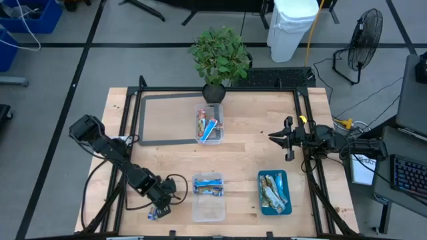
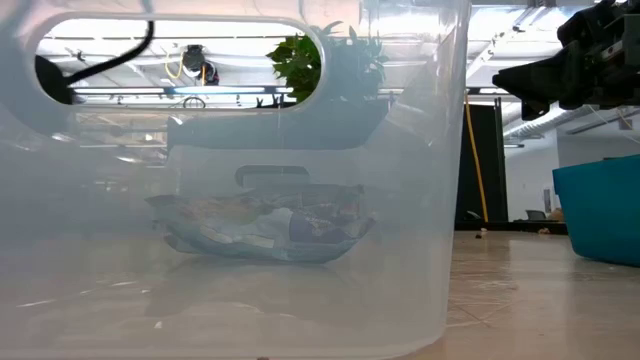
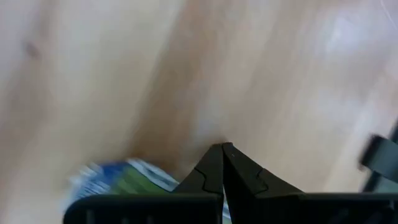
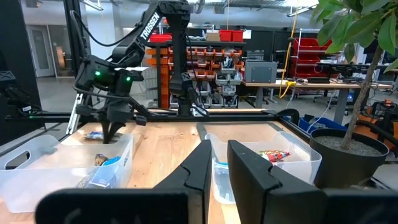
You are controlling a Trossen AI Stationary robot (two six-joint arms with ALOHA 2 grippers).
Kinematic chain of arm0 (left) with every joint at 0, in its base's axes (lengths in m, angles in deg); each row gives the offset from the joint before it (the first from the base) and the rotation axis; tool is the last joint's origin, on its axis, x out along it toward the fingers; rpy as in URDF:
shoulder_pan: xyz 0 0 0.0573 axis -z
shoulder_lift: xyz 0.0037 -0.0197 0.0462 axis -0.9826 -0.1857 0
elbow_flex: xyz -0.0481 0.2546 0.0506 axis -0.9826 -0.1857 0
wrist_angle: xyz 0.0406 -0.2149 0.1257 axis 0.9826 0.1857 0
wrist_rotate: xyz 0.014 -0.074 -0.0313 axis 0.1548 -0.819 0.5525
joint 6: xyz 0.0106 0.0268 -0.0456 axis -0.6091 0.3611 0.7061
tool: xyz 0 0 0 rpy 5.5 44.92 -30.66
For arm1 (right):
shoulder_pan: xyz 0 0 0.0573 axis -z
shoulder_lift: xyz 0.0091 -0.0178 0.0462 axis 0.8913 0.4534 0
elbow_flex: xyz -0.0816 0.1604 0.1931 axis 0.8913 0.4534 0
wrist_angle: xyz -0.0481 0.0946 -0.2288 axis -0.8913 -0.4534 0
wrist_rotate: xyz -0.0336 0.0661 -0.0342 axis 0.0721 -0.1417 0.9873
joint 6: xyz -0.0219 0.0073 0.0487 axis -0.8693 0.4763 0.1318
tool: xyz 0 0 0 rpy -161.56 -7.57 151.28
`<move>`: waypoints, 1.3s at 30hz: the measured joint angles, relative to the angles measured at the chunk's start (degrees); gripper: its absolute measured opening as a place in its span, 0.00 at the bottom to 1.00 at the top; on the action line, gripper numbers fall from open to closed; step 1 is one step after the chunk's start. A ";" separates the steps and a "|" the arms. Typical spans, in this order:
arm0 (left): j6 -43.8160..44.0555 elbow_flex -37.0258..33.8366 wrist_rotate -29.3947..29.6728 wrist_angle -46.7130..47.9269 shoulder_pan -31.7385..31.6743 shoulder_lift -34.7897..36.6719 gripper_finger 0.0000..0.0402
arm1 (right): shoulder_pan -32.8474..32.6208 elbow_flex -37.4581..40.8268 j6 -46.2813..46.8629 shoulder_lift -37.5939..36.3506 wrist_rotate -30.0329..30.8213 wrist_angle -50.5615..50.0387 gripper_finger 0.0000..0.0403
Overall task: Pick and place Granola Bars by type
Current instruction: Put the blue granola bar into the bottom transparent bin
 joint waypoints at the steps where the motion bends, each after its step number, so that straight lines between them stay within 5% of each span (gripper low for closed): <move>1: -1.35 0.00 0.39 0.68 -0.77 0.02 0.01 | -0.01 0.00 0.00 0.00 0.01 0.00 0.11; 11: -3.27 0.58 2.85 0.95 -1.80 8.67 0.01 | -0.01 0.00 0.02 -0.01 0.02 0.02 0.11; 26: 21.20 -0.74 2.12 2.65 8.91 10.47 0.00 | -0.02 0.00 0.02 0.02 -0.01 0.00 0.11; 39: 29.56 -0.74 4.96 0.34 12.25 8.19 0.00 | -0.02 -0.01 0.02 0.02 0.01 0.00 0.11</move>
